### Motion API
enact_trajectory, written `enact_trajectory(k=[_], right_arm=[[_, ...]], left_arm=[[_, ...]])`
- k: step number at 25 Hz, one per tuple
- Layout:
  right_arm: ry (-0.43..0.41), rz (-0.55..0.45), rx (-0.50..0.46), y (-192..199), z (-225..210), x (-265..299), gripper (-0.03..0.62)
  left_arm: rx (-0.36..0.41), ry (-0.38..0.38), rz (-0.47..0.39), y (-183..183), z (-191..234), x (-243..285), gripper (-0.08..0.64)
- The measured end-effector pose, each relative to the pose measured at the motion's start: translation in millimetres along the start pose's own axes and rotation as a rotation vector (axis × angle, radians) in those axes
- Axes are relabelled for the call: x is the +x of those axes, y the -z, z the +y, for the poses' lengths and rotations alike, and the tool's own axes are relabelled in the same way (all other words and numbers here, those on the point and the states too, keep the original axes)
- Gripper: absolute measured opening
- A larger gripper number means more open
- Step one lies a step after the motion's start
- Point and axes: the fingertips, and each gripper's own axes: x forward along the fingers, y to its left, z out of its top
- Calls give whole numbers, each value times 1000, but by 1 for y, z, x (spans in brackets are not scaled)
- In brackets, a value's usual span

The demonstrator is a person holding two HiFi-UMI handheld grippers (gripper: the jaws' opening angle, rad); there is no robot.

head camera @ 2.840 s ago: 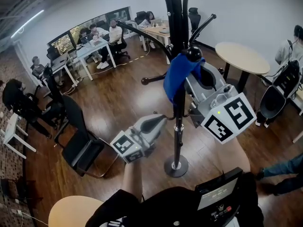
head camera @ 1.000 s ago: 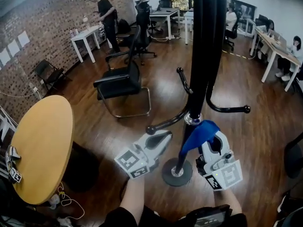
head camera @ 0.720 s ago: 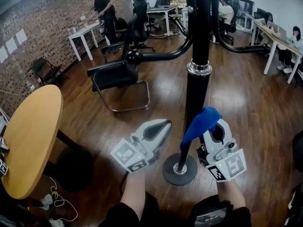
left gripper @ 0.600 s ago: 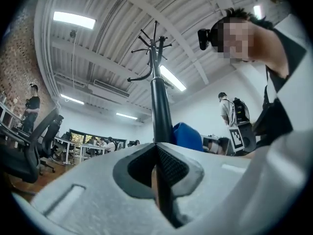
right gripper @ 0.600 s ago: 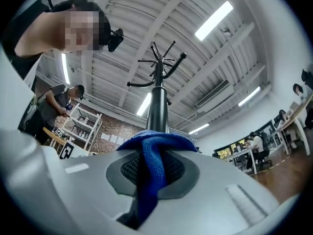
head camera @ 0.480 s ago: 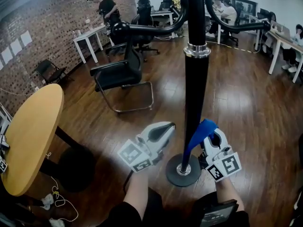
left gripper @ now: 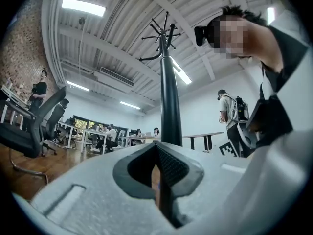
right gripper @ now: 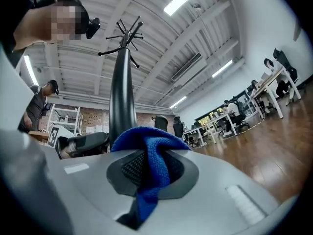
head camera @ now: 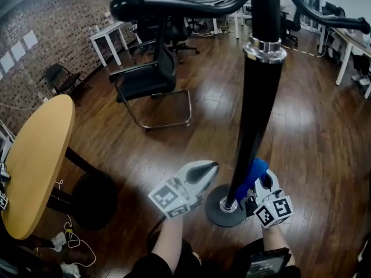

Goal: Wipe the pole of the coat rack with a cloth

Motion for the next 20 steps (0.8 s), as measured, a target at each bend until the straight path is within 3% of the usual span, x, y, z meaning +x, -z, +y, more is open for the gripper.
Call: enact_trajectory(k=[4, 9, 15, 20], right_arm=[[-4, 30, -35, 1, 5, 2, 18], [32, 69, -39, 19, 0, -1, 18], [87, 207, 9, 82, -20, -13, 18], [145, 376, 145, 155, -46, -19, 20]], left_arm=[[-5, -13, -6, -2, -3, -8, 0], [-13, -24, 56, 21, -14, -13, 0], [-48, -9, 84, 41, -30, -14, 0], [-50, 0, 75, 39, -36, -13, 0]])
